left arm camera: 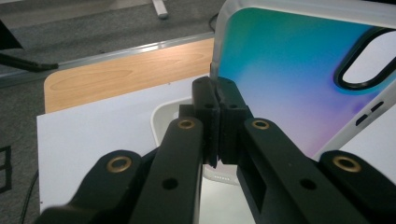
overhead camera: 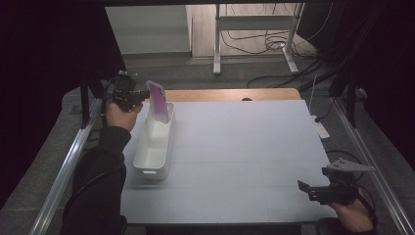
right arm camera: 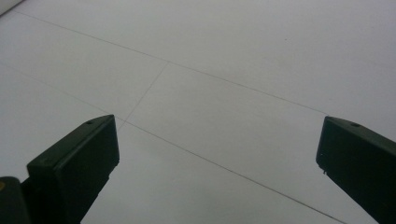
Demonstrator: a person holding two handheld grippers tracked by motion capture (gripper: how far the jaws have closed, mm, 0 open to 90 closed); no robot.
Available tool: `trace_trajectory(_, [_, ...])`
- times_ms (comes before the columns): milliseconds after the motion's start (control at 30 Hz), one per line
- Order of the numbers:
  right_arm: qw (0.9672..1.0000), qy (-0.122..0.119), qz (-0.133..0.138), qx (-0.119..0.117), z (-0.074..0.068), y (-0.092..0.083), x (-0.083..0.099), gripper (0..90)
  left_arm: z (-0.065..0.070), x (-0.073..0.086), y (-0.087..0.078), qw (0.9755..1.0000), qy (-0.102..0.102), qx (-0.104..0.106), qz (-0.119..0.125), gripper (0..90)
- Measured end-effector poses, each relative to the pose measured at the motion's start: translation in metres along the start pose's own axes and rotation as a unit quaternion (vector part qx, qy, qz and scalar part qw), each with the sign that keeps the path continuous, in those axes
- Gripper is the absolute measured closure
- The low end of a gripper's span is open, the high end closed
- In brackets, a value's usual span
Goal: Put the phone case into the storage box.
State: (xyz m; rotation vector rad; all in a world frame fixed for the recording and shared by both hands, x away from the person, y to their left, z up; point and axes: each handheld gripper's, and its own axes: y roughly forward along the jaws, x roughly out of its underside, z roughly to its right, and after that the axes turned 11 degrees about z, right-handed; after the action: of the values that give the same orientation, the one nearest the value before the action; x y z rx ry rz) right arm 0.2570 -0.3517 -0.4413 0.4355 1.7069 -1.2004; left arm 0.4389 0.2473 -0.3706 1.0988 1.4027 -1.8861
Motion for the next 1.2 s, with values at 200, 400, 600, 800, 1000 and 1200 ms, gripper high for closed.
trace_trajectory(200, [1.0000,0.001,0.000,0.000,0.000,0.000,0.000,0.0,-0.006,0.001,0.006,0.9999,-0.012,-0.005,0.002,88.2])
trace_trajectory(400, [1.0000,0.000,-0.002,-0.001,0.000,0.001,0.000,0.0,-0.010,0.001,0.011,0.9998,-0.014,-0.013,0.004,88.2])
trace_trajectory(600, [1.0000,-0.001,-0.004,-0.002,0.000,0.001,0.000,0.0,-0.014,0.002,0.019,0.9996,-0.015,-0.025,0.001,88.2])
trace_trajectory(800, [1.0000,-0.002,-0.005,-0.004,0.000,0.001,0.000,0.0,-0.017,0.003,0.026,0.9993,-0.019,-0.033,0.001,88.2])
trace_trajectory(1000, [1.0000,-0.004,-0.006,-0.006,0.000,0.002,0.000,0.0,-0.020,0.008,0.035,0.9987,-0.028,-0.042,0.001,88.2])
trace_trajectory(1200, [0.9999,-0.006,-0.007,-0.006,-0.001,0.002,0.000,0.0,-0.021,0.013,0.046,0.9983,-0.036,-0.046,0.000,88.1])
